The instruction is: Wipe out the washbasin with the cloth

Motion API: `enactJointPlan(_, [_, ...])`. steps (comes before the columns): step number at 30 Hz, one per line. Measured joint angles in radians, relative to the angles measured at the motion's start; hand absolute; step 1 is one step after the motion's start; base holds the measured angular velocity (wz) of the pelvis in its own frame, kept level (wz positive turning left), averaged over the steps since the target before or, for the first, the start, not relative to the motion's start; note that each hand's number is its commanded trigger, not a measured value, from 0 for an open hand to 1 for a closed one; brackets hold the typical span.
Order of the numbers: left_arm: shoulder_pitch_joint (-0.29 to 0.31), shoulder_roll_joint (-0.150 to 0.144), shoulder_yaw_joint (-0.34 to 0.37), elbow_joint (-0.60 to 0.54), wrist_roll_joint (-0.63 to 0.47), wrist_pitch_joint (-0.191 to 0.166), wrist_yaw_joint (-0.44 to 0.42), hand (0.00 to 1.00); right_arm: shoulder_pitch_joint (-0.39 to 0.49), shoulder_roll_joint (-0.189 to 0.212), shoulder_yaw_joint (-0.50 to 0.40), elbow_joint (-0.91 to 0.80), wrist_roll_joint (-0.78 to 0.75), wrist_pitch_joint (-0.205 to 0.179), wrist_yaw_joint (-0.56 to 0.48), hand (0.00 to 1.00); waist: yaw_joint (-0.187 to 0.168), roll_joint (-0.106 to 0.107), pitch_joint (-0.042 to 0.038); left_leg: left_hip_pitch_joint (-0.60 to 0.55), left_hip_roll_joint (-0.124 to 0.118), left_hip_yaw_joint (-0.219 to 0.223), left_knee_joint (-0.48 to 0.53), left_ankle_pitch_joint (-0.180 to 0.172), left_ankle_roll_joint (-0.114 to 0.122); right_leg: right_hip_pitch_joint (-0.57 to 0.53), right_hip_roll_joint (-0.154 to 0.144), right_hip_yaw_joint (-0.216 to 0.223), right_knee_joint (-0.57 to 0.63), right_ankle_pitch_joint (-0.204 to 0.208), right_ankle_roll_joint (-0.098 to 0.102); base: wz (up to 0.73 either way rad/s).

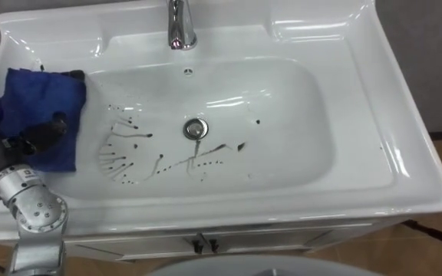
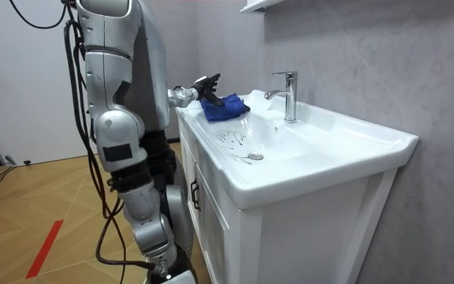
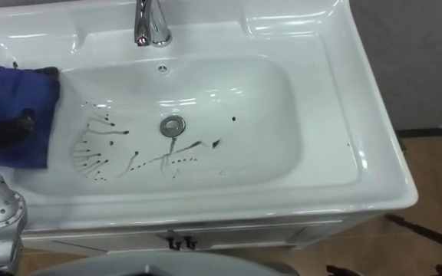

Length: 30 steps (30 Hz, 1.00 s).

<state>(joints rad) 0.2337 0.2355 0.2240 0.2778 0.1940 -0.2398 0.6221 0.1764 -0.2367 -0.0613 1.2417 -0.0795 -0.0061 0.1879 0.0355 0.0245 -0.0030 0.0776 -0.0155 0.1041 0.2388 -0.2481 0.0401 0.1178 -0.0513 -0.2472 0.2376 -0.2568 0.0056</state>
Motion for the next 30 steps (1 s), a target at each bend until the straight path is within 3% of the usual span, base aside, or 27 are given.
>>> enactJointPlan(17, [0.002,0.000,0.008,0.018,0.018,0.001,0.030,0.00,0.001,0.000,0.000,0.003,0.000,0.008,-0.004,0.00,0.000,0.008,0.0025,-0.001,0.001,-0.001,-0.001,0.000,0.000,-0.002,0.001,-0.001,0.001,0.000,0.000,0.00])
enactJointPlan(22, [0.002,-0.014,0.008,0.018,0.057,0.003,0.039,0.00,0.001,-0.001,0.000,0.003,0.002,0.009,-0.003,0.00,0.000,0.010,0.0023,-0.002,0.001,-0.001,0.001,0.000,0.000,-0.001,0.000,-0.001,0.001,0.000,0.000,0.00])
enactJointPlan(30, [0.002,-0.025,0.007,0.018,0.084,0.044,0.041,0.00,0.002,-0.002,0.000,0.002,0.000,0.026,0.005,0.00,-0.006,0.007,0.0012,0.001,0.002,-0.001,0.003,0.000,0.000,0.003,0.000,-0.001,0.010,0.000,0.000,0.00])
